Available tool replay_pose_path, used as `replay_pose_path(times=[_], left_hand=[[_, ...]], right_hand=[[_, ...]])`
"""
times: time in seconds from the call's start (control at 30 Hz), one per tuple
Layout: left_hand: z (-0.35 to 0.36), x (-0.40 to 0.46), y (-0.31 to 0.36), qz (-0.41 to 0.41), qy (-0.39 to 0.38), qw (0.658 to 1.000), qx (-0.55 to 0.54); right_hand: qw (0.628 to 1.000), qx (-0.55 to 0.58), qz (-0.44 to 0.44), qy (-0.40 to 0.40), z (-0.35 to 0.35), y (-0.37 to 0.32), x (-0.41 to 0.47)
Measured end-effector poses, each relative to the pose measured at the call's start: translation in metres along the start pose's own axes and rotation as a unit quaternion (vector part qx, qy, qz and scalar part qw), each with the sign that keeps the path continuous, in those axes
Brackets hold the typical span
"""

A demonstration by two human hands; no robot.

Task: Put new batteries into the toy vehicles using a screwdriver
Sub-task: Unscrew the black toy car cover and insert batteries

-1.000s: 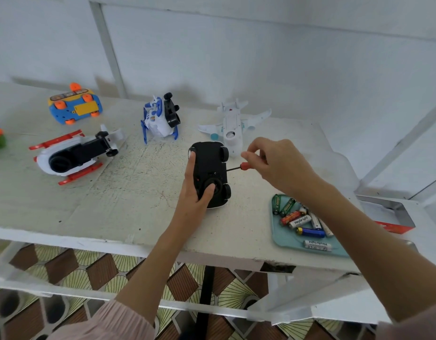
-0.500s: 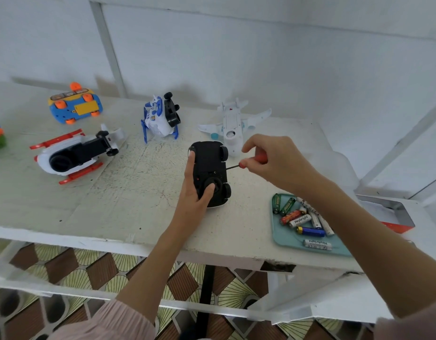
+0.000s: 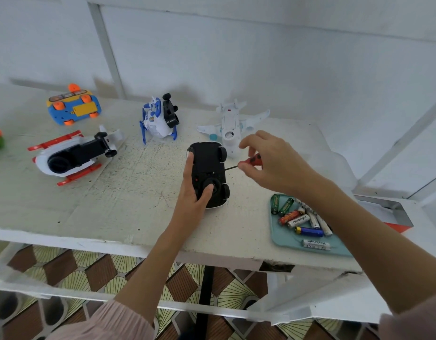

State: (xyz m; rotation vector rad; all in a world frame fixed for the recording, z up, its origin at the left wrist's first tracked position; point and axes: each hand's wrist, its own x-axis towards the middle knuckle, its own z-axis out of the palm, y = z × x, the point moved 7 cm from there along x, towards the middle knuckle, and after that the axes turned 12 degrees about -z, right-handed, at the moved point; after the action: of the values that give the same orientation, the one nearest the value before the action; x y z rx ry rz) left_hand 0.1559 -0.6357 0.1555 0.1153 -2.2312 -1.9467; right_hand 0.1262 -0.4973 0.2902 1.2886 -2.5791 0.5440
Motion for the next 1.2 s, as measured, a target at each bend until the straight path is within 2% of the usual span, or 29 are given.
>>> replay_pose_path(times=[0.07, 0.13, 0.23, 0.37, 0.53, 0.6, 0.7, 0.77, 0.87, 1.0, 1.1, 1.2], left_hand=[[0.0, 0.0, 0.001, 0.001, 0.0, 1.0, 0.0], [0.0, 0.0, 0.0, 0.002, 0.002, 1.0, 0.006], [0.0, 0.0, 0.0, 0.001, 0.001, 1.0, 0.007], [0.0, 0.0, 0.0, 0.0, 0.001, 1.0, 0.007], [-0.001, 0.0, 0.001, 0.004, 0.007, 1.0, 0.012], [0.0, 0.0, 0.001, 0.003, 0.007, 1.0, 0.013], [0.0, 0.001, -0.001, 0.001, 0.005, 1.0, 0.009], [-0.001, 0.001, -0.002, -0.001, 0.003, 1.0, 0.003], [-0.001, 0.001, -0.001, 0.0, 0.004, 1.0, -0.001], [-0.001, 0.001, -0.002, -0.001, 0.007, 1.0, 0.008], [-0.001, 0.001, -0.001, 0.0, 0.005, 1.0, 0.006], [-0.001, 0.001, -0.002, -0.003, 0.002, 1.0, 0.002]], right_hand=[[0.997, -0.063, 0.04, -0.01, 0.001, 0.006, 0.0], [0.998, -0.061, 0.034, 0.011, 0.0, 0.007, 0.0], [0.998, 0.04, -0.007, 0.044, -0.004, 0.004, 0.001], [0.988, 0.149, -0.015, 0.024, -0.003, -0.003, 0.001], [0.994, 0.073, 0.087, -0.003, 0.0, 0.013, 0.0], [0.996, 0.059, 0.064, 0.021, -0.002, 0.014, 0.0], [0.992, 0.118, 0.02, 0.047, -0.003, 0.006, 0.0], [0.987, 0.151, 0.033, 0.043, -0.001, 0.006, 0.0], [0.988, 0.118, 0.093, 0.018, 0.003, 0.011, -0.001], [0.997, 0.054, 0.048, 0.028, -0.001, 0.009, 0.0], [0.996, 0.082, 0.019, 0.024, -0.001, 0.006, 0.001], [0.995, 0.093, 0.03, 0.035, -0.003, 0.004, 0.001]])
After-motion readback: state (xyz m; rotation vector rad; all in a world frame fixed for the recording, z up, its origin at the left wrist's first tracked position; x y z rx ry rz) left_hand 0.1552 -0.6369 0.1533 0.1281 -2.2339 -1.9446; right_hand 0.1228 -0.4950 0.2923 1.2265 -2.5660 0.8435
